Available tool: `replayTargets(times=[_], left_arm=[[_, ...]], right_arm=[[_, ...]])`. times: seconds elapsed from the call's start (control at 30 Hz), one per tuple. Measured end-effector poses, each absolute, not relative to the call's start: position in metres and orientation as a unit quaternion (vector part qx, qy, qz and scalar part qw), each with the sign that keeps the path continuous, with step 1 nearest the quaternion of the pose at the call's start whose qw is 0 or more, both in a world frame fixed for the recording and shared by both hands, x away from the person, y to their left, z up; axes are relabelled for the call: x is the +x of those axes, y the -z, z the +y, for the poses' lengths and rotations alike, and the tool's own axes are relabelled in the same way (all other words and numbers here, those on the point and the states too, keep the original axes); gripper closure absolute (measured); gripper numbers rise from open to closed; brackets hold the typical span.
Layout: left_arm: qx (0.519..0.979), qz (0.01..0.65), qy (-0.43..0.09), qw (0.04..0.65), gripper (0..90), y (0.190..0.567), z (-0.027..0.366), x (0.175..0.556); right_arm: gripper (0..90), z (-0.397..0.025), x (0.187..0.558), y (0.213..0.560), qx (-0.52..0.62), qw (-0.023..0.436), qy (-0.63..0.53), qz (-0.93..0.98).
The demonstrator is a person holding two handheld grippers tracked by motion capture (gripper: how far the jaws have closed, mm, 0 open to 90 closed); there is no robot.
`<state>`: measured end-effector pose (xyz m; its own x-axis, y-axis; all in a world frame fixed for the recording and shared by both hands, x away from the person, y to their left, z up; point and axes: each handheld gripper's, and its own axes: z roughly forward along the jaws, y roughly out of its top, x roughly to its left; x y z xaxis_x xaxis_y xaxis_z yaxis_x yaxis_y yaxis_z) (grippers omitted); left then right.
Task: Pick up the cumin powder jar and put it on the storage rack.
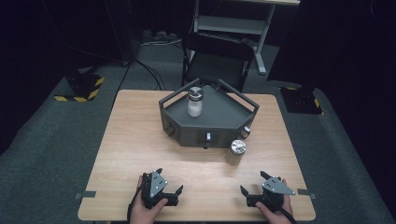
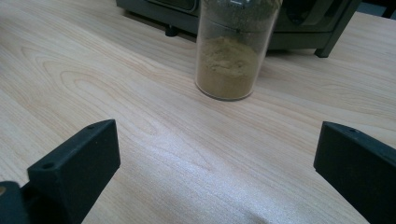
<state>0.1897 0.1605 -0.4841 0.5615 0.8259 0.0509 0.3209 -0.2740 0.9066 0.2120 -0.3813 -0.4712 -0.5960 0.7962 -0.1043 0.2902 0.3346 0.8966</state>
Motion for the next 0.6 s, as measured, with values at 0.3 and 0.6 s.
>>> replayTargets(times=[0.3, 0.6], left_arm=[[0.746, 0.388, -0.266, 0.471, 0.8, 0.485, 0.165, 0.188], [0.745, 0.389, -0.264, 0.474, 0.8, 0.485, 0.166, 0.188]], right_arm=[[0.4, -0.384, 0.209, 0.463, 0.356, 0.29, -0.47, 0.754], [0.3, -0.396, 0.207, 0.451, 0.371, 0.287, -0.502, 0.726]])
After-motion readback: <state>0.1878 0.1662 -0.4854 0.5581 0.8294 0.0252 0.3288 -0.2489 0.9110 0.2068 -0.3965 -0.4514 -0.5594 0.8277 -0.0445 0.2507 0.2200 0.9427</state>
